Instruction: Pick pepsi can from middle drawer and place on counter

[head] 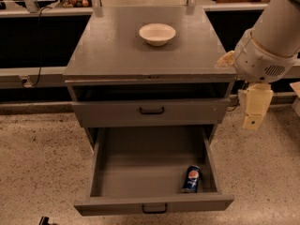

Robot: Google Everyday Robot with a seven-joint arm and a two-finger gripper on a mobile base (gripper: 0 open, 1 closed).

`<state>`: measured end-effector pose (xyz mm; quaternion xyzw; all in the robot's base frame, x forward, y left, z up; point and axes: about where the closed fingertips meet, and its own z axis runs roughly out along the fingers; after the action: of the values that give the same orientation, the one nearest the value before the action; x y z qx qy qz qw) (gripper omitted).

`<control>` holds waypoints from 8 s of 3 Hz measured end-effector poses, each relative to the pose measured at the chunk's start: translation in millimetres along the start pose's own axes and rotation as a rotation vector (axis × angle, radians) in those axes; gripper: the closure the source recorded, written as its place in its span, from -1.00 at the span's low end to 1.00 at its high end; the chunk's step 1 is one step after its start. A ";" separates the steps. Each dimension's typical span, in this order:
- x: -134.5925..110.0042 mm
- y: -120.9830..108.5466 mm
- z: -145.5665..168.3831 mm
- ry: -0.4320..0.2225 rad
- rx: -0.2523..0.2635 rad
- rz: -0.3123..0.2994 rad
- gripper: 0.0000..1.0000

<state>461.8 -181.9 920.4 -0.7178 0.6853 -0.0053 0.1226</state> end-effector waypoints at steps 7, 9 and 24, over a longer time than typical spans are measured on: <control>104.3 -26.3 201.8 0.114 0.009 -0.380 -1.00; 111.7 -37.2 243.3 0.141 -0.031 -0.498 -1.00; 58.1 -7.1 390.7 -0.255 0.068 -1.135 1.00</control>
Offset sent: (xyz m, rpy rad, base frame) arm 0.0833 -0.0260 -0.1044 -0.2653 -0.1502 0.1086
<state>541.0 -173.0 533.5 -0.9634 0.1726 -0.0056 0.2050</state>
